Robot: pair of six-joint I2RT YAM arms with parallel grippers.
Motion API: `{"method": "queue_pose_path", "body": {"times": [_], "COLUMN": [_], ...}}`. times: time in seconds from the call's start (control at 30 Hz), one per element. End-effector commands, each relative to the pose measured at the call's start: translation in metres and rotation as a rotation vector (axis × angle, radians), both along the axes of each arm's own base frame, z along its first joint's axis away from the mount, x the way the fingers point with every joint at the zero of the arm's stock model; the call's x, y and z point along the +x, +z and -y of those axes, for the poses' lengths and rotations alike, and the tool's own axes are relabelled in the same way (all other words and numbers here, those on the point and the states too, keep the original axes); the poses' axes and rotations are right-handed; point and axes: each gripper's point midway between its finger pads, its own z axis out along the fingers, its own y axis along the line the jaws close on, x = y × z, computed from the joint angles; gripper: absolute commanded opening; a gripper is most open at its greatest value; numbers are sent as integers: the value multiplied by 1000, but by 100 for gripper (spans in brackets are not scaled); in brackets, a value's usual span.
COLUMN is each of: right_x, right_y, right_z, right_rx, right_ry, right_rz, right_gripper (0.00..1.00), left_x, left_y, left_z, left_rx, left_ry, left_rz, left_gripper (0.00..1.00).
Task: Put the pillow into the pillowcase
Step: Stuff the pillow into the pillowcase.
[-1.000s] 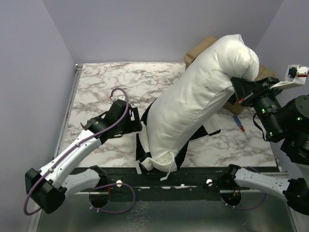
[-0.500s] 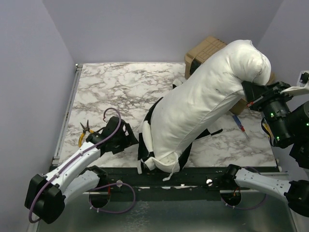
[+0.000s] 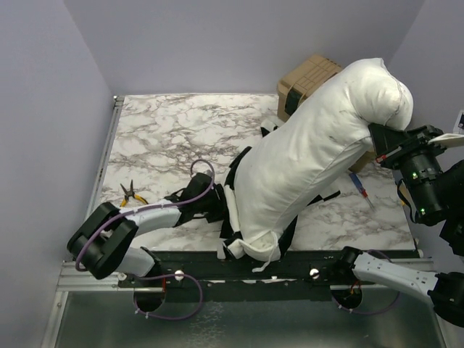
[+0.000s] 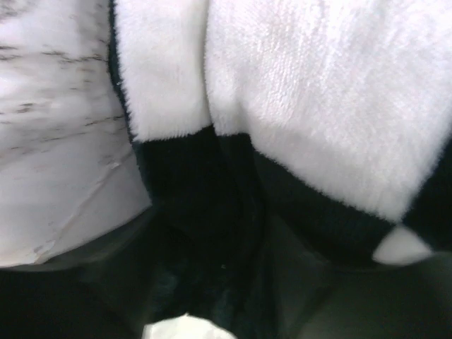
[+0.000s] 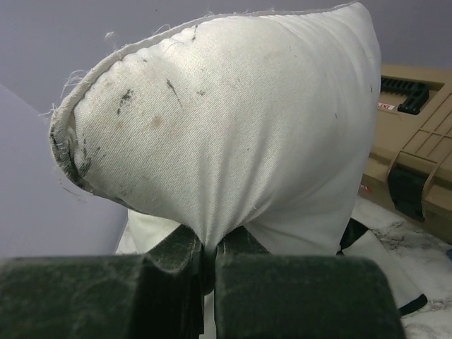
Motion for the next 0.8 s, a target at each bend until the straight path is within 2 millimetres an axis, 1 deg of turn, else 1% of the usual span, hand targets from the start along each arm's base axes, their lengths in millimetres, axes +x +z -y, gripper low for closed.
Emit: {"method": "queue_pose_path", "body": {"times": [0.0, 0.03, 0.07, 0.13, 0.2, 0.27, 0.33, 0.4, 0.43, 0.5, 0.6, 0.67, 0.7, 0.77], "right_x": [-2, -2, -2, -2, -2, -1, 2, 7, 9, 16, 26, 37, 40, 46], "right_y": [18, 18, 18, 18, 18, 19, 19, 18, 17, 14, 16, 16, 19, 23], "right_z": [11, 12, 12, 13, 14, 13, 8, -1, -6, -22, -54, -83, -96, -126], "right_rx": [79, 76, 71, 58, 44, 32, 9, -30, -48, -96, -160, -216, -234, -266], "right_ry": [-44, -47, -48, -53, -56, -51, -42, -21, -9, 30, 131, 203, 244, 340], "right_rz": [52, 51, 49, 45, 42, 45, 46, 42, 40, 34, 38, 37, 47, 72], "right_gripper": [0, 0, 0, 0, 0, 0, 0, 0, 0, 0, 0, 0, 0, 0], "left_x": [-2, 3, 10, 27, 42, 51, 55, 55, 54, 50, 43, 41, 41, 42], "left_y": [-41, -38, -30, -3, 36, 75, 112, 142, 153, 174, 197, 211, 223, 240], "left_z": [-1, -1, -2, -2, -6, -15, -27, -39, -44, -53, -63, -73, -79, -89], "left_rx": [137, 141, 139, 125, 117, 135, 154, 163, 160, 140, 137, 159, 168, 202], "left_ry": [67, 80, 96, 132, 165, 189, 204, 225, 232, 237, 239, 255, 270, 284], "left_rz": [-19, 2, 39, 132, 241, 336, 412, 460, 475, 494, 515, 540, 564, 602], "left_gripper": [38, 17, 1, 0, 0, 0, 0, 0, 0, 0, 0, 0, 0, 0]}}
